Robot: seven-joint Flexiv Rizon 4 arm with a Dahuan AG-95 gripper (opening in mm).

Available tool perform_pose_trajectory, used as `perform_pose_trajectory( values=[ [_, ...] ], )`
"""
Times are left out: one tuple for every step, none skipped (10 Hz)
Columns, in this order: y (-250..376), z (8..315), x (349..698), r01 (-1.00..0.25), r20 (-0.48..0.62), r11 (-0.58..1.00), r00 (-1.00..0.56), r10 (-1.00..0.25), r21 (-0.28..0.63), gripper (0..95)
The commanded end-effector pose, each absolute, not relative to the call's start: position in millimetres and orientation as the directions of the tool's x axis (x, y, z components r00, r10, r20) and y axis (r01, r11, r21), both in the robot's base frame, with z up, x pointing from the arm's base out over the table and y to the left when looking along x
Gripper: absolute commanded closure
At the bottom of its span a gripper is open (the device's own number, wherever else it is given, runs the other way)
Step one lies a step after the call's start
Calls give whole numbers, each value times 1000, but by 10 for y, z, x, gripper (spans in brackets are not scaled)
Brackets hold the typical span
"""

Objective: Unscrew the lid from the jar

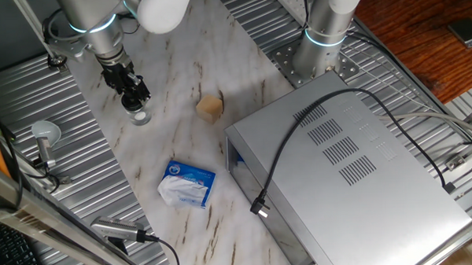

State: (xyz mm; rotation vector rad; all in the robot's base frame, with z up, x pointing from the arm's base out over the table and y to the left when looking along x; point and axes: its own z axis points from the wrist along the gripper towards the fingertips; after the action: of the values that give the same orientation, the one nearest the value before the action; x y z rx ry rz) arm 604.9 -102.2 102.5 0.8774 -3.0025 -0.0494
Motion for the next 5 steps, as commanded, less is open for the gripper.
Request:
perform_pose_trajectory(
  values=[
    [-1024, 1029, 6045, -533, 4, 845, -846, -534, 35, 190],
    [-1024, 1027, 6046, -527, 1, 849, -850, -527, 30, 190],
    [-1024, 1026, 6046, -525, -1, 851, -851, -525, 23, 190],
    [-1024, 1026, 6045, -520, -1, 854, -854, -520, 18, 190],
    [-1024, 1026, 6045, -516, -1, 857, -857, -516, 13, 190]
  ],
)
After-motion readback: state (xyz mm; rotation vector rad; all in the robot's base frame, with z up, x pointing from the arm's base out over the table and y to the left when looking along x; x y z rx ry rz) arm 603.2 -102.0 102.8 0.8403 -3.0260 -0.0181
